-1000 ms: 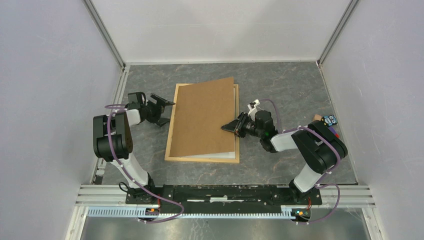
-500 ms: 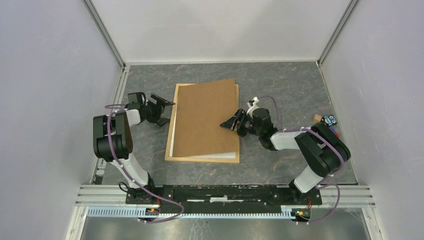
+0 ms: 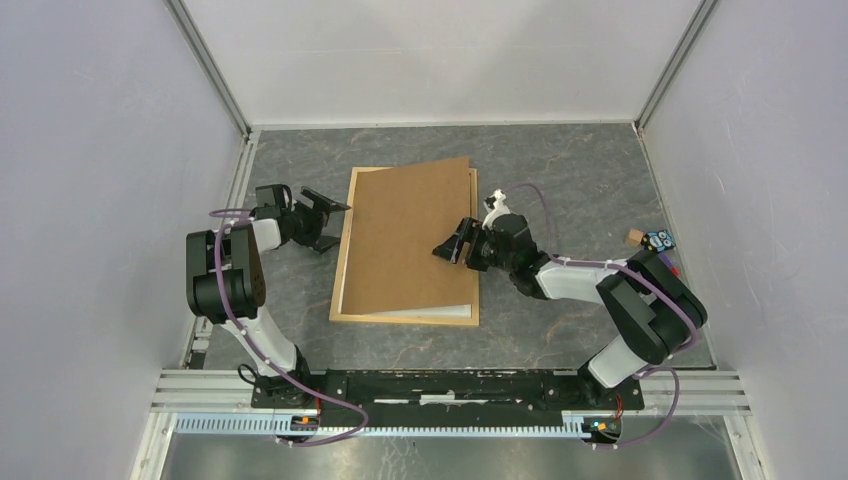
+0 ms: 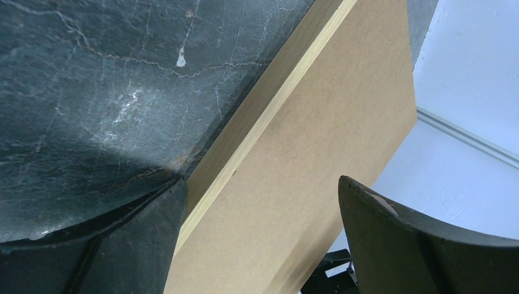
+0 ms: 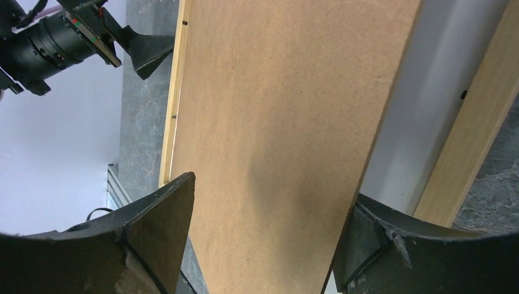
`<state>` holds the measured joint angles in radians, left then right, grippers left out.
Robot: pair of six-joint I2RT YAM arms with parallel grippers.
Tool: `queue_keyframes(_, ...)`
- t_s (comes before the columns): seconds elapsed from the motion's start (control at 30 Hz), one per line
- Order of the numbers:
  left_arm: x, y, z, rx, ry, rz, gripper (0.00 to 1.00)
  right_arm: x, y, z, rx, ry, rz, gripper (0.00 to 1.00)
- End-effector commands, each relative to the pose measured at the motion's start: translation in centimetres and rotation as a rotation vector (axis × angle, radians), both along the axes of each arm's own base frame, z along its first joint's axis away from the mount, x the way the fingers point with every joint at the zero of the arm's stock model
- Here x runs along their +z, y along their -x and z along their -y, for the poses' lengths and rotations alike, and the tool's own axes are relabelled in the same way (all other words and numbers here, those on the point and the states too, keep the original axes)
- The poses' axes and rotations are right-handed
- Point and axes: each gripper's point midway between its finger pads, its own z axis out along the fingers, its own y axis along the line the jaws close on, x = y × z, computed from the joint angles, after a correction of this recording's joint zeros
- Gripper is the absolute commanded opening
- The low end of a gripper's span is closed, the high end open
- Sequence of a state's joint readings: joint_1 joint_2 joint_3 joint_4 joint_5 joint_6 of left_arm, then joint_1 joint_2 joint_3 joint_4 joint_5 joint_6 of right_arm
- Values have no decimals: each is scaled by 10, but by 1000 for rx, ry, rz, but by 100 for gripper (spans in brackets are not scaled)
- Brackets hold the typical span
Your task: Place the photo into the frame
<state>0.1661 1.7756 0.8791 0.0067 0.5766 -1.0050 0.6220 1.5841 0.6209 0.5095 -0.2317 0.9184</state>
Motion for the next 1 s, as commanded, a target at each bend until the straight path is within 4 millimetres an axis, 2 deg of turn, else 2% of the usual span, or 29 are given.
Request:
queue_keyframes(0.0,3,4,0,23,5,-17,100,44,-19,-12,2,12,168,79)
queue_keyframes(0.2,4,4,-1,24,2,-14,100,44,-25,-6,-12,103,209,82)
queue_keyframes(0.53,5,4,-5,24,-23,-12,100,47,-30,-10,0,241,254,85)
queue_keyframes(0.83,5,3,-7,26,-35,-15,100,53,-37,-3,-8,373,288,86)
queue_keyframes(0.97,7,3,-9,31,-42,-10,100,55,-37,-6,0,379,296,86)
